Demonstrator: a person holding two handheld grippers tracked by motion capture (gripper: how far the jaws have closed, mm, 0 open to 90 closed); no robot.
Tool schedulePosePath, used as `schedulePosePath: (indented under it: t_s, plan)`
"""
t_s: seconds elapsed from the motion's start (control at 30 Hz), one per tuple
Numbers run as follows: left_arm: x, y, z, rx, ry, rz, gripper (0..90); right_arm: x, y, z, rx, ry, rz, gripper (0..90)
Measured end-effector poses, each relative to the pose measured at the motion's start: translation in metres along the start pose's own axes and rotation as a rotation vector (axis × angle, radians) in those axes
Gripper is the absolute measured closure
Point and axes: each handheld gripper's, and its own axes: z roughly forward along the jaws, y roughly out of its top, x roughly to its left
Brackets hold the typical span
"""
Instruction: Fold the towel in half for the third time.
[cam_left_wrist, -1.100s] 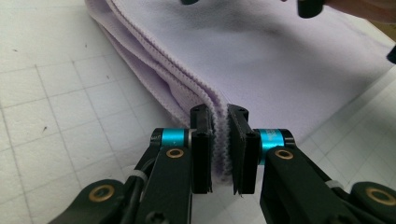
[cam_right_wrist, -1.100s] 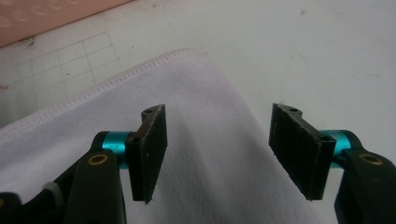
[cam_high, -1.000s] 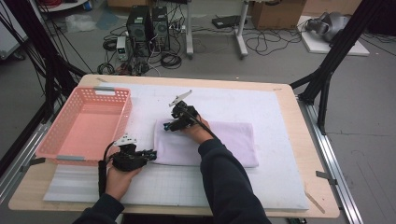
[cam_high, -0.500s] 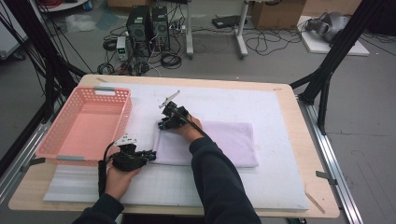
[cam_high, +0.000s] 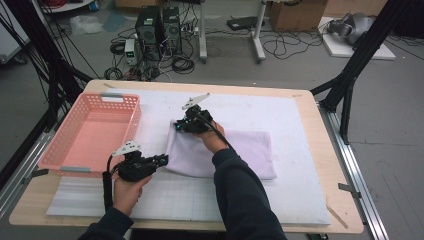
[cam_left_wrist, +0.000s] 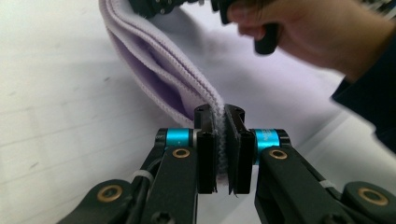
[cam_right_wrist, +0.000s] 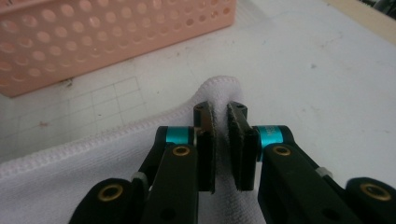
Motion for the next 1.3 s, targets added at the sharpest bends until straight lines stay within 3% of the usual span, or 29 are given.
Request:
schedulePosePath:
  t_s: [0.3, 0.43, 0.77, 1.03, 1.23, 1.3]
  plan:
    - [-0.028, 0.007, 0.025, -0.001, -0.075, 0.043, 83.8, -0.007, -0.019, -0.042, -0.064, -0.034, 0.02, 82.8]
    - [-0.039, 0.012, 0.036, -0.005, -0.102, 0.042, 83.8, -0.01, -0.025, -0.062, -0.08, -0.058, 0.028, 82.8]
    - [-0.081, 0.033, 0.071, 0.022, -0.174, 0.115, 83.8, -0.021, -0.046, -0.117, -0.169, -0.086, 0.06, 82.8]
    - [-0.109, 0.039, 0.115, 0.063, -0.209, 0.132, 83.7, -0.038, -0.07, -0.154, -0.154, -0.15, 0.1, 82.7]
    - [-0.122, 0.037, 0.146, 0.095, -0.205, 0.14, 83.7, -0.053, -0.086, -0.165, -0.126, -0.183, 0.121, 82.5]
    - [-0.125, 0.036, 0.156, 0.101, -0.208, 0.125, 83.7, -0.057, -0.09, -0.167, -0.119, -0.191, 0.123, 82.4]
